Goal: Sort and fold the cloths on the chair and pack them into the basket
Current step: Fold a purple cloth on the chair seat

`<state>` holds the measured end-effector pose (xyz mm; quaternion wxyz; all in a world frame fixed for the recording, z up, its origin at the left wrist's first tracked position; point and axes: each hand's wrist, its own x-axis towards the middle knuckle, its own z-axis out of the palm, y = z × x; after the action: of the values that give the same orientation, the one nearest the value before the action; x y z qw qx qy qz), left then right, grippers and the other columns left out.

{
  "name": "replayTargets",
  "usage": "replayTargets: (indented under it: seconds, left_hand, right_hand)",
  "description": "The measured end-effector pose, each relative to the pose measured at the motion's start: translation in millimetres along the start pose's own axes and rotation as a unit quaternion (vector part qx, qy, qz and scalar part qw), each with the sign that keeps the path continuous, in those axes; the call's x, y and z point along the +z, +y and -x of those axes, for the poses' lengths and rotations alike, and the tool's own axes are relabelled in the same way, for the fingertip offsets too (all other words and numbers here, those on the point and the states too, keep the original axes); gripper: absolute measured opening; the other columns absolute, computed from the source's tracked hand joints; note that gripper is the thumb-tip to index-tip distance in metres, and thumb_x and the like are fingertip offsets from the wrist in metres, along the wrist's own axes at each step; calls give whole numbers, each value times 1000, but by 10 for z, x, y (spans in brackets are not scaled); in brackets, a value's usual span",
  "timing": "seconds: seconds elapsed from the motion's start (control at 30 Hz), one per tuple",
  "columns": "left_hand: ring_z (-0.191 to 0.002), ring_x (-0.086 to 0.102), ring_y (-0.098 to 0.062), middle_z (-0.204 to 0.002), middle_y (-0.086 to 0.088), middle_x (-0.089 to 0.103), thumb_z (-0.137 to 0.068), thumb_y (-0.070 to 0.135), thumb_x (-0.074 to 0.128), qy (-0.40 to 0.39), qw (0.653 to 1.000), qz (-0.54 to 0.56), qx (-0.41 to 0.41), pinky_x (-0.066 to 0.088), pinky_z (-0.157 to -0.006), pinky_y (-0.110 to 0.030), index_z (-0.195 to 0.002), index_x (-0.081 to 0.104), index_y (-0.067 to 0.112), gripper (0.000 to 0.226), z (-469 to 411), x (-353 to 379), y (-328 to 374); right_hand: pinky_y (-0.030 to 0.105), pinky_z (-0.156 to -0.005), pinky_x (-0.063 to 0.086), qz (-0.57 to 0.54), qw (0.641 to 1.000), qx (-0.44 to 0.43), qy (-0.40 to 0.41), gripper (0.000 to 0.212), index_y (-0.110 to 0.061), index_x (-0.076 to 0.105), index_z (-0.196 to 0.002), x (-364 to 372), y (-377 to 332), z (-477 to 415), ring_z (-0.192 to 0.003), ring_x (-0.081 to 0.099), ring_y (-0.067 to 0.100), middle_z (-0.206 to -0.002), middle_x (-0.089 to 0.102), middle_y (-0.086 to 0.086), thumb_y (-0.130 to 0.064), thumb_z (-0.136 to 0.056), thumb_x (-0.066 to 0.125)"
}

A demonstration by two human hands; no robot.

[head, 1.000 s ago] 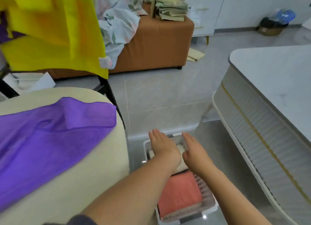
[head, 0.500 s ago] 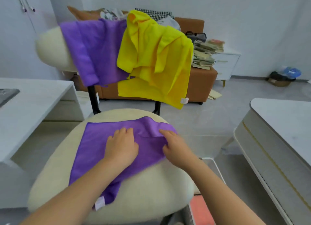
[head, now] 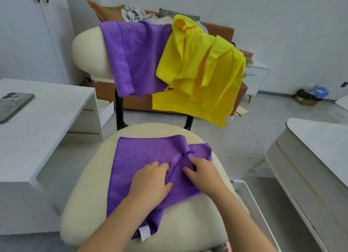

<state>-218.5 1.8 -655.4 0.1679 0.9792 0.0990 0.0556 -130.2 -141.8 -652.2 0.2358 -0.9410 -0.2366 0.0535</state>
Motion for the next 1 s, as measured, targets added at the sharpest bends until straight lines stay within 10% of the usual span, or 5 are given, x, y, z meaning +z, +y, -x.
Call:
replayTargets:
  seconds: [0.13, 0.33, 0.67, 0.83, 1.0]
  left_hand:
    - [-114, 52, -13, -123, 10, 47, -86, 40, 58, 33, 996, 87, 2, 46, -88, -32, -138, 31, 32, 59, -17, 14, -54]
    - [-86, 52, -12, -83, 14, 47, -81, 21, 64, 84, 984, 151, 42, 44, -75, -28, -83, 60, 22, 5, -69, 39, -65]
    - [-59, 46, -2, -66, 5, 53, -88, -3, 45, 171, 889, 404, -129, 35, -55, -14, -71, 49, 17, 27, -203, -65, -47]
    - [-81, 56, -7, -86, 14, 60, -86, 33, 58, 81, 936, 337, -61, 39, -69, -15, -88, 53, 31, 6, -162, -165, -91]
    - [-72, 49, -9, -72, 12, 53, -72, 60, 59, -109, 988, 28, 101, 36, -61, -26, -80, 44, 26, 38, -36, -124, -144]
  right_hand:
    - [28, -61, 37, -75, 995, -69, -1, 20, -12, 57, -75, -91, -33, 50, -64, 47, 12, -69, 54, 1, -25, -90, 56]
    - [27, -54, 32, -110, 988, -109, -23, 22, -12, 55, -74, -132, 5, 100, -57, 39, 14, -59, 50, -1, -26, -91, 56]
    - [22, -68, 44, -7, 985, -100, -139, 16, -26, 62, -93, -311, 217, 49, -77, 53, 5, -82, 59, -13, -22, -77, 62]
    - [30, -65, 43, 39, 991, -55, -113, 10, -22, 62, -82, -312, 314, -18, -77, 51, 15, -77, 56, -8, -19, -77, 54]
    - [33, -80, 47, 13, 994, -60, -90, 11, -17, 64, -79, -302, 433, -69, -88, 52, 12, -95, 56, -8, -21, -81, 53]
